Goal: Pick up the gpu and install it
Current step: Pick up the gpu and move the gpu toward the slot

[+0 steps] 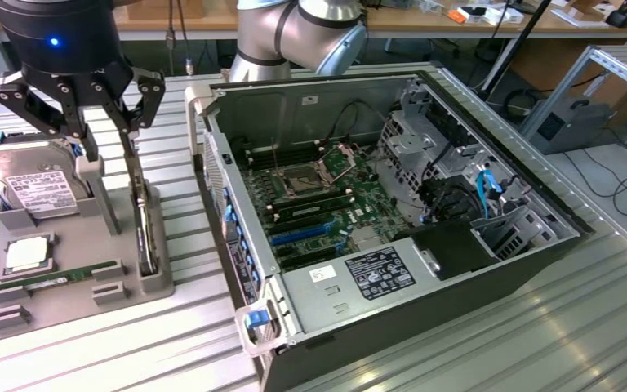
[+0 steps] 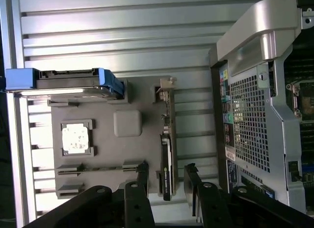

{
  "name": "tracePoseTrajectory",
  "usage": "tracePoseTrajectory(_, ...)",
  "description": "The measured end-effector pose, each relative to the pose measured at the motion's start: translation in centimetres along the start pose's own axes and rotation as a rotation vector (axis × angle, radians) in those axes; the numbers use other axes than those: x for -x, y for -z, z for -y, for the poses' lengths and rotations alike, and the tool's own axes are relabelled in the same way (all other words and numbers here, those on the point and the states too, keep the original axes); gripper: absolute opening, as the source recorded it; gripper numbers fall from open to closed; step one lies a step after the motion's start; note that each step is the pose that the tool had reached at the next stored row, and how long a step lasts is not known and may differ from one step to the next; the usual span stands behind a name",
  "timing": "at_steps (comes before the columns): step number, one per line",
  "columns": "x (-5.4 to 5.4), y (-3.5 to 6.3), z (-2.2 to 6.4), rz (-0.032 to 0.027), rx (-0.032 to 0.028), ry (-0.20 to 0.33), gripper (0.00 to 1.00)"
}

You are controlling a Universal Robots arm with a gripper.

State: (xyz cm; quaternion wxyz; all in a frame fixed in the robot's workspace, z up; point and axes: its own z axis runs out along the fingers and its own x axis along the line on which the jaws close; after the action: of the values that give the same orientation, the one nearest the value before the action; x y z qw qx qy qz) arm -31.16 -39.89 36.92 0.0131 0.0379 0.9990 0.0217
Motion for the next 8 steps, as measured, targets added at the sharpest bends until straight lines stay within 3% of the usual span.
tracePoseTrajectory(8, -0.09, -0.16, 0.01, 0.0, 0.0, 0.0, 0.42)
